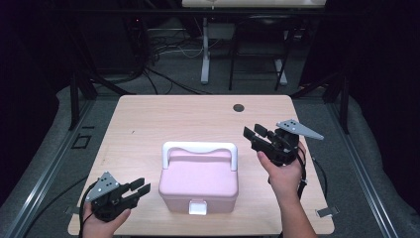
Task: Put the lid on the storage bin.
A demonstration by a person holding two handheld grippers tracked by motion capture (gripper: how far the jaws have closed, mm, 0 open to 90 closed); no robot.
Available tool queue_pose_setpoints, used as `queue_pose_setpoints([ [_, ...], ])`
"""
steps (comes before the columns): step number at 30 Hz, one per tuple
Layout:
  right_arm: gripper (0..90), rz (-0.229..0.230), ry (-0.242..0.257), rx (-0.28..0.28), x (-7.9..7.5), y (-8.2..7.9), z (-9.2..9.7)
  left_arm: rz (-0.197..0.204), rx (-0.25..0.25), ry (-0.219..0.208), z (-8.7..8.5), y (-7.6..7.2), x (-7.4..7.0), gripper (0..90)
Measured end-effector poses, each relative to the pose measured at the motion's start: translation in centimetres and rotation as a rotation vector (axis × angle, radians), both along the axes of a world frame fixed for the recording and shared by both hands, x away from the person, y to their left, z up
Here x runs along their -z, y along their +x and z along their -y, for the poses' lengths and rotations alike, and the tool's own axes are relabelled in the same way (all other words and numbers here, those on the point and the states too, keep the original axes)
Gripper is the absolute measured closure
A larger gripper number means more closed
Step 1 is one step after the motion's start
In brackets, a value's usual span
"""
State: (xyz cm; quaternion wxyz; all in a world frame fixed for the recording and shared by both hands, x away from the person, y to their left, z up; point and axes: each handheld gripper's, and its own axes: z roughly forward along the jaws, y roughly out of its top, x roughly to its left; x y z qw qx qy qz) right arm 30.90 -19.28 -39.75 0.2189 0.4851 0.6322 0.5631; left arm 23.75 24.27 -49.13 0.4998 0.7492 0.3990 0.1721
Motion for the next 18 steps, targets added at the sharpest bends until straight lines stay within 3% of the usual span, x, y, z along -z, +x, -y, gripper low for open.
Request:
queue_pose_setpoints([
  [11,55.3,-0.014,-0.006,-0.002,0.4,0.4,0.2,-0.027,-0.095,-0.007,-1.6,2.6,1.1,64.4],
  [18,53.8,-0.018,-0.006,-0.022,0.6,0.4,0.7,-0.036,-0.102,-0.027,-1.5,3.2,1.3,58.2],
])
